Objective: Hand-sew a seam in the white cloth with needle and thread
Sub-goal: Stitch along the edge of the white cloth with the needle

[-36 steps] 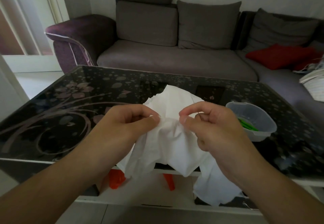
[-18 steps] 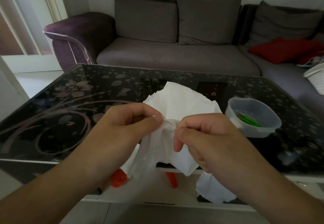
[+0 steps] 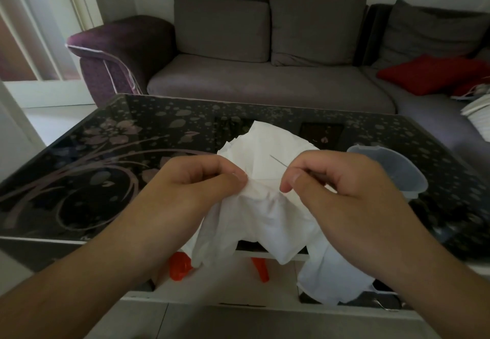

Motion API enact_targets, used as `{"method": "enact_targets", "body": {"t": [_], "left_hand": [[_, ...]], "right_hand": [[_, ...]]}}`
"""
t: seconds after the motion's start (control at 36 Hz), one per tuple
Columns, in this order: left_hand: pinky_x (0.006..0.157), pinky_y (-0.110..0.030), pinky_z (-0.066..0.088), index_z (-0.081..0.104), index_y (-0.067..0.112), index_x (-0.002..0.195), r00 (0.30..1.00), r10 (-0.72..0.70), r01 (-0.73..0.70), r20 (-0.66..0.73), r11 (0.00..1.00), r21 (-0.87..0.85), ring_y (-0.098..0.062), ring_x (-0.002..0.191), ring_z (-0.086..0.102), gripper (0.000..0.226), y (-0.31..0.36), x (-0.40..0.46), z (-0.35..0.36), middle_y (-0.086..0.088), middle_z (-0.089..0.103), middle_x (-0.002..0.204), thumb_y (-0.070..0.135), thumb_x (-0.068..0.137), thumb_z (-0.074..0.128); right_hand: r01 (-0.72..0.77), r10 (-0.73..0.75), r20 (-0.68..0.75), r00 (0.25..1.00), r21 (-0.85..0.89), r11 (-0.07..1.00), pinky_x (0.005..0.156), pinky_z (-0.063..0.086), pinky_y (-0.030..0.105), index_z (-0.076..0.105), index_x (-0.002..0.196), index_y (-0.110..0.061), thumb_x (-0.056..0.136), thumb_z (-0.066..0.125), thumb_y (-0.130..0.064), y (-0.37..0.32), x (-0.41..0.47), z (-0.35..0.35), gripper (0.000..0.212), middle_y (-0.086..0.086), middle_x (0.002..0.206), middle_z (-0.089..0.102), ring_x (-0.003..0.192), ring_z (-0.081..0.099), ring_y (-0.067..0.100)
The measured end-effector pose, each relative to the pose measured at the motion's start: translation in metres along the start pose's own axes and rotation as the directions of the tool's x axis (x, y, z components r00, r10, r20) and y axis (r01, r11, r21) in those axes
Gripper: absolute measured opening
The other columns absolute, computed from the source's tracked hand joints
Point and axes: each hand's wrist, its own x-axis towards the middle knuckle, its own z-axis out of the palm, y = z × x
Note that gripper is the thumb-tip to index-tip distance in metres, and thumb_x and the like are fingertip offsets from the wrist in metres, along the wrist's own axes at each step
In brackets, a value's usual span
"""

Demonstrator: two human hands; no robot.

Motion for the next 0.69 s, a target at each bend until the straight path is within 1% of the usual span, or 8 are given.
{"method": "enact_targets", "body": {"t": [0.06, 0.14, 0.25, 0.31, 0.39, 0.47, 0.58, 0.69], "left_hand": [[0.095, -0.043, 0.055, 0.082, 0.026, 0.083, 1.000, 0.001, -0.001, 0.020, 1.000, 0.005, -0.019, 0.101, 0.072, 0.019, 0.000, -0.001, 0.000, 0.003, 0.078, 0.097, 0.030, 0.091, 0.065], [0.091, -0.040, 0.054, 0.082, 0.026, 0.082, 0.999, 0.005, -0.006, 0.032, 1.000, 0.014, -0.017, 0.097, 0.072, 0.020, 0.000, -0.001, 0.000, 0.002, 0.077, 0.095, 0.028, 0.093, 0.065], [0.084, -0.034, 0.053, 0.082, 0.027, 0.081, 1.000, 0.005, -0.005, 0.017, 1.000, 0.008, -0.015, 0.092, 0.073, 0.021, 0.000, -0.001, 0.002, 0.003, 0.078, 0.093, 0.028, 0.093, 0.065], [0.079, -0.031, 0.052, 0.081, 0.027, 0.080, 1.000, 0.011, -0.011, -0.001, 1.000, 0.010, -0.013, 0.088, 0.073, 0.020, 0.000, -0.001, 0.003, 0.004, 0.077, 0.090, 0.029, 0.092, 0.066], [0.075, -0.027, 0.052, 0.081, 0.026, 0.081, 1.000, 0.025, -0.025, -0.013, 1.000, 0.011, -0.011, 0.083, 0.073, 0.020, 0.000, -0.001, 0.002, 0.004, 0.077, 0.087, 0.027, 0.093, 0.065], [0.077, -0.028, 0.054, 0.081, 0.027, 0.081, 0.999, 0.046, -0.045, -0.013, 0.999, 0.024, -0.012, 0.084, 0.073, 0.020, 0.000, -0.002, 0.001, 0.004, 0.077, 0.087, 0.025, 0.093, 0.065], [0.081, -0.031, 0.056, 0.081, 0.029, 0.083, 0.997, 0.078, -0.078, 0.000, 0.996, 0.051, -0.013, 0.087, 0.074, 0.018, 0.000, -0.004, 0.002, 0.004, 0.078, 0.089, 0.028, 0.091, 0.065], [0.075, -0.023, 0.056, 0.080, 0.030, 0.082, 0.996, 0.094, -0.094, 0.002, 0.993, 0.069, -0.010, 0.084, 0.074, 0.020, 0.001, -0.004, 0.003, 0.006, 0.078, 0.087, 0.025, 0.093, 0.064]], "right_hand": [[0.018, -0.018, -0.027, 0.999, -0.027, 0.999, 0.069, 0.045, 0.010, 0.070, 0.079, -0.030, 0.100, 0.052, -0.026, 0.002, 0.001, 0.002, 0.028, -0.017, 0.074, 0.066, 0.082, 0.062, 0.000], [0.036, -0.037, -0.029, 0.999, -0.011, 0.999, 0.069, 0.045, 0.010, 0.067, 0.078, -0.029, 0.098, 0.050, -0.027, 0.001, 0.002, 0.003, 0.027, -0.020, 0.071, 0.062, 0.082, 0.061, 0.002], [0.087, -0.086, -0.017, 0.996, 0.027, 0.996, 0.064, 0.047, 0.026, 0.062, 0.070, -0.023, 0.097, 0.048, -0.039, 0.002, -0.001, 0.003, 0.034, -0.005, 0.065, 0.059, 0.071, 0.059, 0.015], [0.125, -0.125, -0.023, 0.992, 0.016, 0.992, 0.061, 0.045, 0.030, 0.056, 0.064, -0.020, 0.097, 0.050, -0.044, 0.002, -0.003, 0.004, 0.040, -0.001, 0.060, 0.053, 0.065, 0.056, 0.019], [0.142, -0.142, -0.005, 0.990, 0.012, 0.990, 0.055, 0.042, 0.025, 0.050, 0.058, -0.018, 0.094, 0.055, -0.039, 0.000, -0.004, 0.008, 0.042, -0.002, 0.055, 0.046, 0.058, 0.051, 0.017], [0.135, -0.135, 0.027, 0.990, 0.001, 0.991, 0.053, 0.041, 0.029, 0.048, 0.057, -0.014, 0.093, 0.056, -0.035, 0.000, -0.003, 0.012, 0.043, 0.001, 0.054, 0.043, 0.056, 0.048, 0.019], [0.120, -0.119, 0.021, 0.993, -0.022, 0.993, 0.055, 0.040, 0.019, 0.047, 0.054, -0.020, 0.094, 0.057, -0.033, 0.002, -0.004, 0.014, 0.043, -0.004, 0.053, 0.044, 0.057, 0.050, 0.012], [0.112, -0.111, 0.025, 0.993, -0.017, 0.994, 0.055, 0.041, 0.020, 0.050, 0.056, -0.019, 0.093, 0.054, -0.034, 0.002, -0.003, 0.015, 0.040, -0.002, 0.055, 0.046, 0.058, 0.050, 0.013]]}}
